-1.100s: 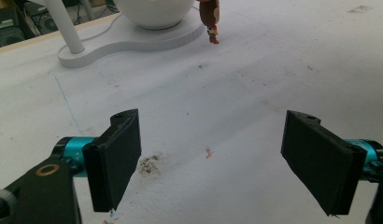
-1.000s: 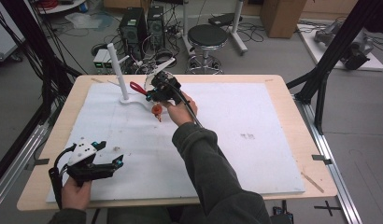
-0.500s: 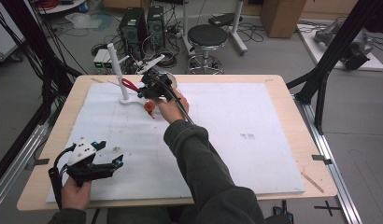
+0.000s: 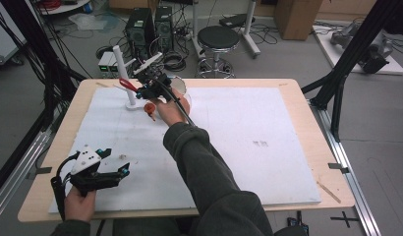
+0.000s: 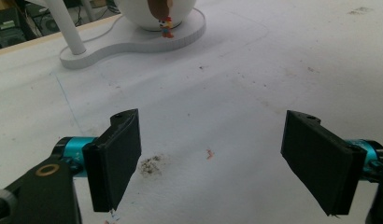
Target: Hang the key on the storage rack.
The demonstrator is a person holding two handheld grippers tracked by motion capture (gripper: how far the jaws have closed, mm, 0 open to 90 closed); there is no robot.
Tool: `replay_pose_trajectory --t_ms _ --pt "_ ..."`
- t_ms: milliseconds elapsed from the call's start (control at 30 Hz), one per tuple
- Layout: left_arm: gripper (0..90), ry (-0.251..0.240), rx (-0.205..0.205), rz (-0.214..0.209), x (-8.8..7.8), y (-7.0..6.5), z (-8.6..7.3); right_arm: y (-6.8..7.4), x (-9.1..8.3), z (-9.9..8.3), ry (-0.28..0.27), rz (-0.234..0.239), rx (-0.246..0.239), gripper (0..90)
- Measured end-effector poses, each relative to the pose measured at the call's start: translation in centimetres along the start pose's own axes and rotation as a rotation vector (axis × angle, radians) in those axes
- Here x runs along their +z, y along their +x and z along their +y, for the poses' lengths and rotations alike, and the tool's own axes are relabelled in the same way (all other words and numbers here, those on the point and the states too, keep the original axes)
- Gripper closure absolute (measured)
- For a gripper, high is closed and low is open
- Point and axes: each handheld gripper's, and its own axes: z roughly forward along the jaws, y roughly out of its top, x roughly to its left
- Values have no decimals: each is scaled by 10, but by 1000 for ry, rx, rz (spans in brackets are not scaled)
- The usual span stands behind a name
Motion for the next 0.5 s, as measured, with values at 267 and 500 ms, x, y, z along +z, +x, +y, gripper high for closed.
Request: replay_pose_trajectory --t_ms 267,500 --pt "205 -2 -5 1 0 0 0 0 13 8 8 -14 10 849" --pt "205 -7 -7 8 -2 1 0 2 24 10 21 -31 26 849"
